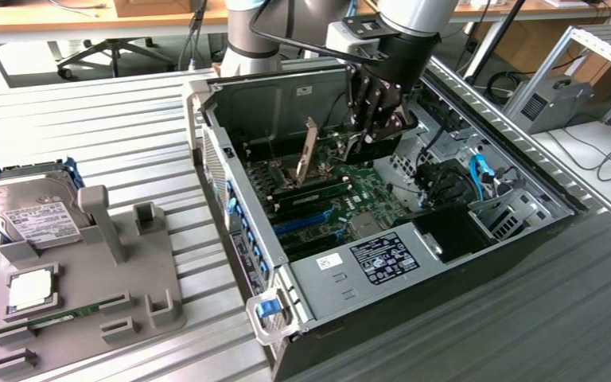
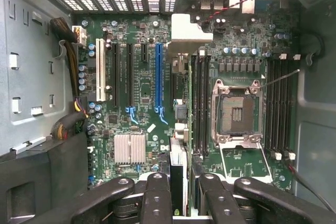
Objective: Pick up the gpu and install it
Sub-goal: 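Insert the gpu into the slot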
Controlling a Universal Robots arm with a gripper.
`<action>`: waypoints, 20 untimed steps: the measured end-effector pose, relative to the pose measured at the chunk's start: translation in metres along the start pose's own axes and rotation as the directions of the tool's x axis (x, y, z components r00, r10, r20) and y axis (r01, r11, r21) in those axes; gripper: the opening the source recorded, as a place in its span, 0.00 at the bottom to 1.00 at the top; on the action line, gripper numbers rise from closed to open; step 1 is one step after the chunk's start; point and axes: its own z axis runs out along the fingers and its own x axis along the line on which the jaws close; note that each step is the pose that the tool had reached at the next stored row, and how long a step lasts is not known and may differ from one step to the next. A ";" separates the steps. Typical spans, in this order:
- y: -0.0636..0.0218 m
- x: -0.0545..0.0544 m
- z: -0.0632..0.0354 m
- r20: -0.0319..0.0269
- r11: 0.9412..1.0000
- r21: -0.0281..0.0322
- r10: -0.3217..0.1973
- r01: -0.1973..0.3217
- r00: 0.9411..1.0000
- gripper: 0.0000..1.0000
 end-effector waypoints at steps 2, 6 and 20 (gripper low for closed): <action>0.0000 0.000 0.0003 0.000 1.000 0.000 0.000 0.000 1.000 0.26; 0.0000 0.001 0.0006 0.000 1.000 0.000 0.000 0.000 1.000 0.26; 0.0000 0.003 0.0024 0.000 1.000 0.000 0.000 0.000 1.000 0.26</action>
